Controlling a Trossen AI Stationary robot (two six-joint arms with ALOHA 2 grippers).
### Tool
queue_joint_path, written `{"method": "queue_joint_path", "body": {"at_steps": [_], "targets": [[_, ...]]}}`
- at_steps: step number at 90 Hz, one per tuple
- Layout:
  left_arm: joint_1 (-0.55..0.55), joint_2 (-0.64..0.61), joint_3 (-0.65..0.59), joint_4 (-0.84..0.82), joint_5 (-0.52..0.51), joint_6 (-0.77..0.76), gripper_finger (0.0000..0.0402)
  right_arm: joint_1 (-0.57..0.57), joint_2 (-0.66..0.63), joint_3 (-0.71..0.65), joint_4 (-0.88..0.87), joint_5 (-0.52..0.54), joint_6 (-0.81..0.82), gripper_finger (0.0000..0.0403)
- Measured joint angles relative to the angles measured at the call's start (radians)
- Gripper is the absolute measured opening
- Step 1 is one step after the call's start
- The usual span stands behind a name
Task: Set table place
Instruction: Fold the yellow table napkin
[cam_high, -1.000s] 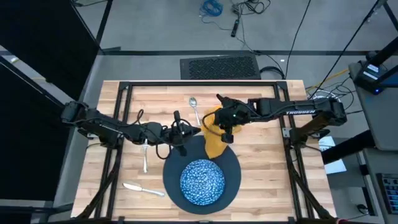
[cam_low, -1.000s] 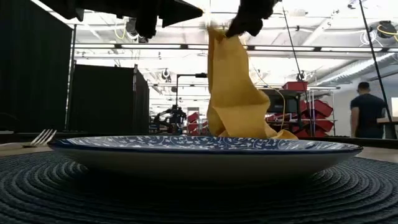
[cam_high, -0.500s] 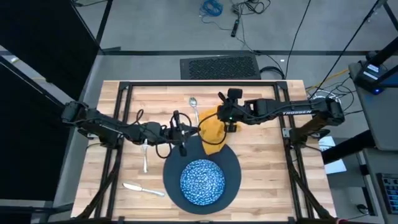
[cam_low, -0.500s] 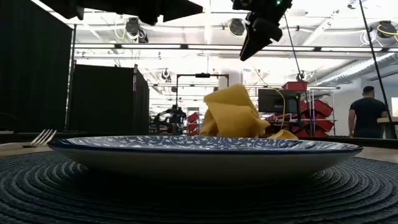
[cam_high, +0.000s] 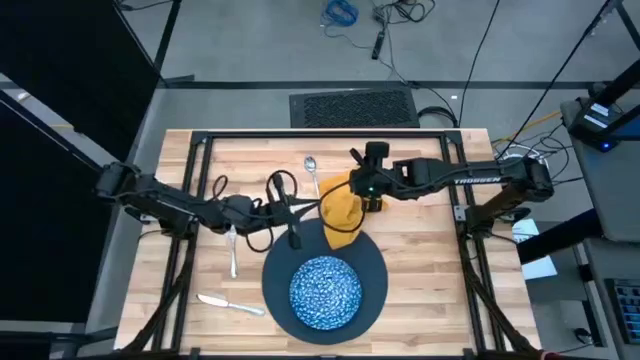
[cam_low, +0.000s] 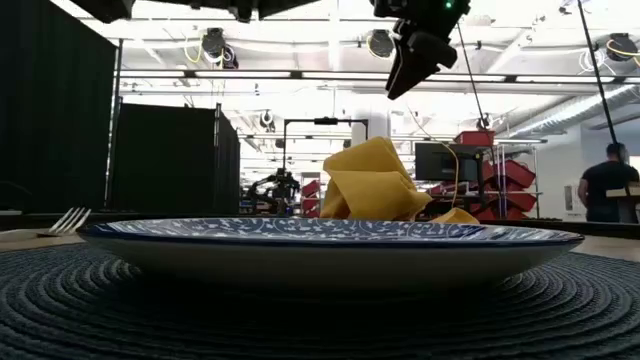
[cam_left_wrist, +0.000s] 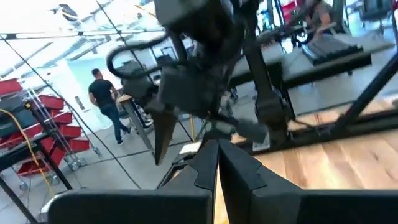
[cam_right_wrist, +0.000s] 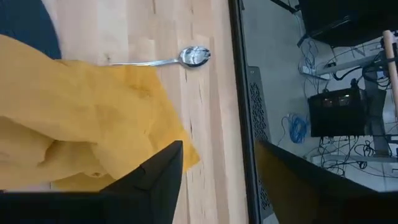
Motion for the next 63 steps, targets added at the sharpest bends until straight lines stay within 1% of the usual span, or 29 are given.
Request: {"method": "queue_joint_path", "body": {"at_steps": [7,12,31,36,45,52,63], "targets": [[-0.017,-0.021,0.012,-0.007,-0.019,0.001,0.0000,-0.010,0.000,0.000,0.001,0.000,0.000,0.0193],[-0.031,-0.042,0.023,-0.020,-0.052,0.003,0.0000,-0.016,0.000,0.000,-0.001,0.000,0.000,0.0193],[-0.074,-0.178,0.037,-0.166,-0.253,0.002,0.0000,-0.025,0.000,0.000,-0.019,0.000,-0.022,0.0192],[-0.082,-0.204,0.037,-0.218,-0.265,-0.011,0.0000,-0.025,0.000,0.000,-0.018,-0.003,-0.033,0.0192],[-0.091,-0.237,0.037,-0.309,-0.268,-0.084,0.0000,-0.025,0.000,0.000,-0.022,-0.015,-0.021,0.0192],[-0.093,-0.243,0.037,-0.399,-0.268,-0.148,0.0000,-0.030,0.000,0.000,-0.065,-0.093,0.040,0.0192],[-0.093,-0.238,0.035,-0.527,-0.268,-0.219,0.0000,-0.053,0.005,0.000,-0.132,-0.340,0.137,0.0192]]}}
